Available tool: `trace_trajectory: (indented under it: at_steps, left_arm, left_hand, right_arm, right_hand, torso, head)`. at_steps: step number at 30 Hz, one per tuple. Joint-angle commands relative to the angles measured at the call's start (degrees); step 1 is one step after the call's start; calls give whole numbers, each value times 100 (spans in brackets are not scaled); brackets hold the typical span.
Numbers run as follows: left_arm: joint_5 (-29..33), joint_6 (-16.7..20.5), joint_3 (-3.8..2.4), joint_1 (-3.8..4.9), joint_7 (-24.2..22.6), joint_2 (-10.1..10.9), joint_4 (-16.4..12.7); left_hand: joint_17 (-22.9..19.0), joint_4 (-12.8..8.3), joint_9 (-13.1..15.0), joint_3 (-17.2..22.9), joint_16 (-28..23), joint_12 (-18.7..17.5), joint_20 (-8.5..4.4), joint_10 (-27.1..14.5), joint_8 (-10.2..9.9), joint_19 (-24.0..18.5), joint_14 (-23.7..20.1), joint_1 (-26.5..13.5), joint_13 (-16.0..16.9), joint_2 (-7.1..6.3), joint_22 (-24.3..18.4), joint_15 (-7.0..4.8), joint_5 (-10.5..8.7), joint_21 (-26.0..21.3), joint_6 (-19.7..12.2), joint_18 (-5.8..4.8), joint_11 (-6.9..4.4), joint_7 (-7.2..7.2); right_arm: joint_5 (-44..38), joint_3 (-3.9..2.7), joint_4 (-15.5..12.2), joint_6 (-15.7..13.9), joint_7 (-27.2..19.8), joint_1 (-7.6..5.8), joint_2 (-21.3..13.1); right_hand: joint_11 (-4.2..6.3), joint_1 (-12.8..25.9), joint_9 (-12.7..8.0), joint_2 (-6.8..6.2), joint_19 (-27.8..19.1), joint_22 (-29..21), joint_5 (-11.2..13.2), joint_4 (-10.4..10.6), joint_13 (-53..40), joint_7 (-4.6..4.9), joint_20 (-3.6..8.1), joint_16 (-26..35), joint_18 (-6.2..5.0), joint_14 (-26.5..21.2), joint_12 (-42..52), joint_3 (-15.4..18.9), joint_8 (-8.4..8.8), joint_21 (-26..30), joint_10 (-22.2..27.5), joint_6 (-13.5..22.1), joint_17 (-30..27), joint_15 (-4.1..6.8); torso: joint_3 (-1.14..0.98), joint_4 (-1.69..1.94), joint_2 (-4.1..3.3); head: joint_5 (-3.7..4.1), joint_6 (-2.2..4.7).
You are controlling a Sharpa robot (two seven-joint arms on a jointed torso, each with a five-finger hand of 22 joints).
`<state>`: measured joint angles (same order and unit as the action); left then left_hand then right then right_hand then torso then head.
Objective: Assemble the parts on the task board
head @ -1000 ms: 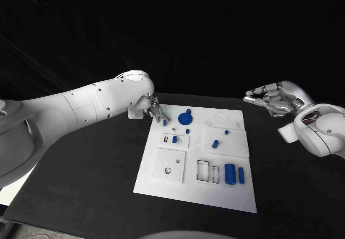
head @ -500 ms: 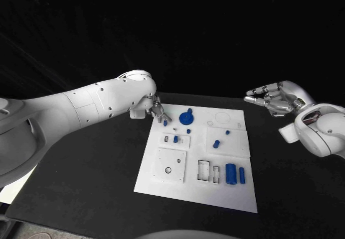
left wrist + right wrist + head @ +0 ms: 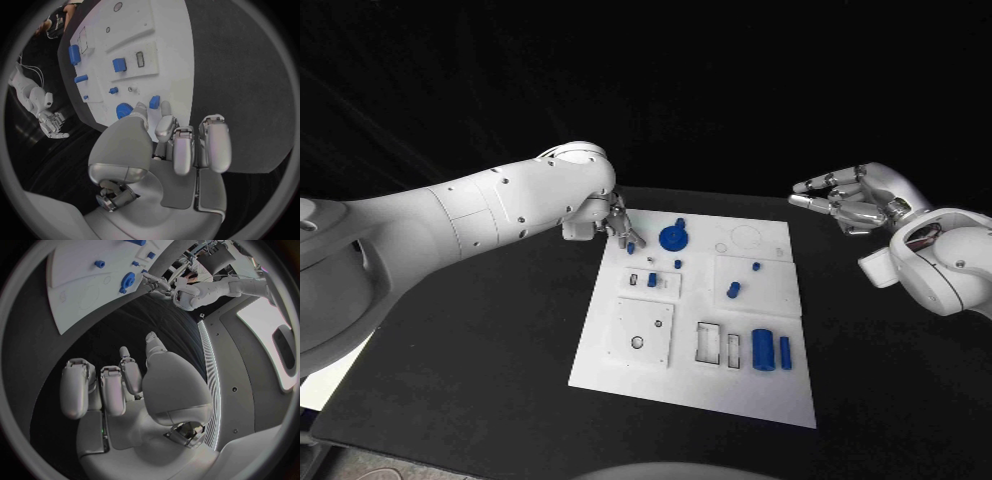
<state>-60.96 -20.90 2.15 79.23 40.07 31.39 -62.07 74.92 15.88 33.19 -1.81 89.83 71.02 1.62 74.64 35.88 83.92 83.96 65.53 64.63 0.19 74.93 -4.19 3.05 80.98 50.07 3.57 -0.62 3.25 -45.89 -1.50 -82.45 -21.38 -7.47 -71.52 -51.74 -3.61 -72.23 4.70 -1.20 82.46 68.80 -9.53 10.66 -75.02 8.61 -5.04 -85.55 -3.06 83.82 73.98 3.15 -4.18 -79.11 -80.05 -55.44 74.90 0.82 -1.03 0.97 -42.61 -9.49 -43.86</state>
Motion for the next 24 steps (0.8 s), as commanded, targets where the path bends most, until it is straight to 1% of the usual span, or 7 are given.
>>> trace_trajectory:
  at_steps: [1, 11, 18, 19, 21, 23, 24]
  left_arm:
    - [23, -31, 0, 0, 65, 3, -28]
    - [24, -38, 0, -2, 63, 23, -61]
    - [59, -14, 0, -3, 53, 30, -66]
    - [72, -7, 0, -3, 51, 31, -67]
    - [127, 39, 0, -3, 32, 35, -65]
    - [199, 82, 0, -4, 11, 38, -58]
    - [234, 93, 0, -4, -3, 39, -54]
  left_hand:
    - [1508, -9, -8, 20, 17, 23, 8, 39, 20, 191, 604, 70, 5, 15, 95, -24, 28, 20, 45, -70, -20, 4]
    - [1508, -15, -15, 45, 17, 36, 4, 53, 39, 196, 604, 122, 19, 26, 113, -28, 29, 30, 75, -73, -26, -5]
    - [1508, -71, -34, 156, 17, 41, -7, 64, 68, 198, 604, 297, 19, 104, 122, -42, 29, 33, 102, -74, -41, -20]
    - [1508, -97, -38, 188, 17, 41, -10, 65, 70, 198, 604, 348, 20, 120, 124, -45, 29, 33, 101, -74, -44, -23]
    - [1508, -224, -52, 337, 17, 36, -20, 63, 69, 198, 604, 577, 14, 193, 130, -59, 32, 35, 85, -74, -62, -43]
    - [1508, -496, -89, 716, 17, 7, -50, 37, 24, 197, 604, 1061, -3, 378, 135, -101, 46, 36, 8, -72, -103, -85]
    - [1508, -597, -109, 893, 17, -12, -64, 20, 1, 201, 604, 1227, -15, 424, 151, -112, 46, 45, -20, -76, -111, -90]
  right_arm:
    - [-4, -1, 4, 88, -15, 2, 9]
    - [-4, 0, 22, 102, -10, 3, 29]
    - [-4, 0, 40, 105, -10, 6, 41]
    - [-4, 0, 41, 105, -10, 6, 41]
    - [-4, 0, 44, 104, -9, 7, 41]
    - [-4, 0, 46, 104, -8, 7, 42]
    - [-4, 0, 47, 104, -8, 7, 42]
  right_hand:
    - [-5, 30, 5, 17, -35, -8, -34, 9, -368, -4, 12, 23, -112, 457, -23, 36, -36, 33, 32, -16, 856, 3]
    - [-4, 18, 6, 25, -35, -9, -44, 5, -372, -4, 13, 25, -112, 457, -14, 44, -37, 35, 27, -18, 855, 4]
    - [-4, 18, 6, 25, -35, -9, -44, 5, -372, -4, 13, 25, -112, 457, -14, 44, -37, 35, 27, -18, 855, 4]
    - [-4, 18, 6, 25, -35, -9, -44, 5, -372, -4, 13, 25, -112, 457, -14, 44, -37, 35, 27, -18, 855, 4]
    - [-4, 15, 7, 27, -34, -7, -46, 4, -372, -5, 13, 23, -112, 458, -15, 45, -38, 34, 27, -18, 858, 4]
    - [-4, 15, 7, 27, -34, -7, -46, 4, -372, -5, 13, 23, -112, 458, -15, 45, -38, 34, 27, -18, 858, 4]
    - [-4, 15, 7, 27, -34, -7, -46, 4, -372, -5, 13, 23, -112, 458, -15, 45, -38, 34, 27, -18, 858, 4]
  torso:
    - [0, 5, -3]
    - [1, 4, -1]
    - [2, 4, -1]
    - [3, 5, -1]
    - [3, 5, 0]
    - [1, 4, 1]
    - [1, 4, 2]
  head:
    - [7, -5]
    - [4, -10]
    - [0, -16]
    - [0, -16]
    - [-2, -21]
    - [-3, -26]
    - [-2, -30]
